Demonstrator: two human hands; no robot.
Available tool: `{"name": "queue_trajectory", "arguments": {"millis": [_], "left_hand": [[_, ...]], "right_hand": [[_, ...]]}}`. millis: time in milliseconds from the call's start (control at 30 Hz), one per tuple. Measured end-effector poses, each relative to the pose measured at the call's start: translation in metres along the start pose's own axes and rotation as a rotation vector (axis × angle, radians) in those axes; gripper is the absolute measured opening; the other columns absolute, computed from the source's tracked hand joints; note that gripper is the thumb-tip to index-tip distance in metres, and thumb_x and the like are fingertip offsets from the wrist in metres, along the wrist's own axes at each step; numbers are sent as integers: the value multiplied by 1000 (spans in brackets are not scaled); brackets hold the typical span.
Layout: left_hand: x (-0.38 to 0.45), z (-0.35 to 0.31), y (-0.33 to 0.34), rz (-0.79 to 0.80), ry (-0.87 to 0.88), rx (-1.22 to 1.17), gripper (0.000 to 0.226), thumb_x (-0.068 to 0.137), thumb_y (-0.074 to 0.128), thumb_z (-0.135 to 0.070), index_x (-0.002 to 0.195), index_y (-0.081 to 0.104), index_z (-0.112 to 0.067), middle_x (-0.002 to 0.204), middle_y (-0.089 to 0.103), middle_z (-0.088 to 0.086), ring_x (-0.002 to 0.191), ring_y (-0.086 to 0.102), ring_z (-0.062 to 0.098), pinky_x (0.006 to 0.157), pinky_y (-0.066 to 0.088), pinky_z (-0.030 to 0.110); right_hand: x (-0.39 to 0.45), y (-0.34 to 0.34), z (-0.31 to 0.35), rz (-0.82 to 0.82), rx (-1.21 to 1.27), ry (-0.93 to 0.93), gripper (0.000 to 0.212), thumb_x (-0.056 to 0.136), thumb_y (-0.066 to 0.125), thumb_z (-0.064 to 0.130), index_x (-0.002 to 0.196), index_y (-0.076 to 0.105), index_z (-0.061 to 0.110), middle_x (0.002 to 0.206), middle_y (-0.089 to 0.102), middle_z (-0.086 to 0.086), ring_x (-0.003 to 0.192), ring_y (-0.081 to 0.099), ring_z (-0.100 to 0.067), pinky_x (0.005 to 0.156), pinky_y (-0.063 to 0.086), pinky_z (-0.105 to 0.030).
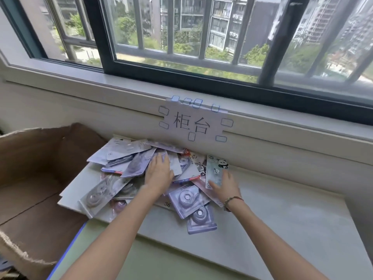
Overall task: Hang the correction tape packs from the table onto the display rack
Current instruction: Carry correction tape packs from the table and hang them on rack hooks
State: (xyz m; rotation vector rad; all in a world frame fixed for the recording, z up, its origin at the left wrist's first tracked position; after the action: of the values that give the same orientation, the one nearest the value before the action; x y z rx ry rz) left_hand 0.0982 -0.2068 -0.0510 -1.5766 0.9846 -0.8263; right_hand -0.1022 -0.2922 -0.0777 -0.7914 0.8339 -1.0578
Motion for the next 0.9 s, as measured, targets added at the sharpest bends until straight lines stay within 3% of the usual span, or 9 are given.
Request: {"name": "queue_trajectory", "arguments": {"millis": [133, 267, 367, 500, 600, 733, 833, 900], "left_hand": [[5, 3, 2, -57, 34, 11, 40, 94, 44, -10, 134, 42, -7, 133, 45, 13, 125, 38, 27, 100, 30, 30], [1, 3, 3, -133, 56, -46, 34, 88, 52, -3, 121, 60, -8, 122, 57, 15, 114, 47, 31, 89, 39, 35], [-11, -3, 4, -180, 138, -113, 33, 83, 66, -12, 115, 65, -6, 117, 62, 15, 109, 52, 35, 89, 41, 41], [-24, -1, 13, -218, 266, -171, 40, 70, 78, -22, 107, 68, -8, 107, 64, 10, 102, 57, 34, 88, 43, 48], [-34, 5, 12, -130, 335, -231, 58, 70, 64, -44, 120, 62, -15, 114, 54, 5, 110, 48, 26, 94, 39, 45], [-45, 10, 14, 37, 273, -356, 73, 69, 50, -70, 119, 58, -18, 109, 45, -3, 111, 37, 14, 94, 34, 31], [-45, 8, 18, -30, 145, -459, 53, 81, 65, -53, 115, 60, -12, 103, 52, 1, 107, 43, 19, 90, 39, 30], [-44, 1, 18, -87, 47, -435, 52, 81, 72, -44, 117, 57, -11, 109, 48, 5, 109, 43, 23, 90, 39, 31]], "right_hand": [[9, 2, 1, -48, 0, -23, 44, 93, 54, 37, 125, 50, 7, 130, 53, -13, 125, 43, -30, 101, 37, -35], [5, 0, -4, -89, 32, -14, 32, 87, 57, 19, 117, 54, 8, 124, 57, -11, 122, 47, -29, 95, 41, -34], [-2, 0, -9, -70, 31, 12, 43, 83, 56, 11, 125, 47, 5, 127, 52, -15, 120, 44, -32, 95, 42, -37], [-15, 3, -19, -12, -13, 104, 47, 85, 54, 19, 130, 44, 6, 133, 40, -17, 126, 35, -31, 100, 38, -38], [-23, 3, -25, -19, 62, 135, 52, 88, 58, 34, 130, 46, 7, 135, 37, -17, 127, 35, -32, 101, 36, -38], [-28, 5, -27, 14, 124, 142, 68, 82, 66, 47, 133, 40, 9, 134, 38, -18, 125, 39, -33, 98, 39, -38], [-31, 7, -26, 38, 116, 137, 70, 78, 71, 41, 132, 38, 10, 134, 40, -17, 123, 40, -32, 99, 40, -38], [-35, 7, -27, 29, 115, 151, 70, 74, 75, 40, 127, 40, 12, 130, 41, -16, 121, 41, -32, 98, 41, -38]]}}
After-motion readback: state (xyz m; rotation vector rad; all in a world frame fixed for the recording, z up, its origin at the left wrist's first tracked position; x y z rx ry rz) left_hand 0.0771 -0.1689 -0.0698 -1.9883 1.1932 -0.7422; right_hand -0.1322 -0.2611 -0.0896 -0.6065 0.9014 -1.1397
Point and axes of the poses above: each hand's wrist, its own x-axis towards the middle knuckle, its own y-axis out of the palm, z = x × y, the point moved 1 cm from there along x, towards the middle knuckle
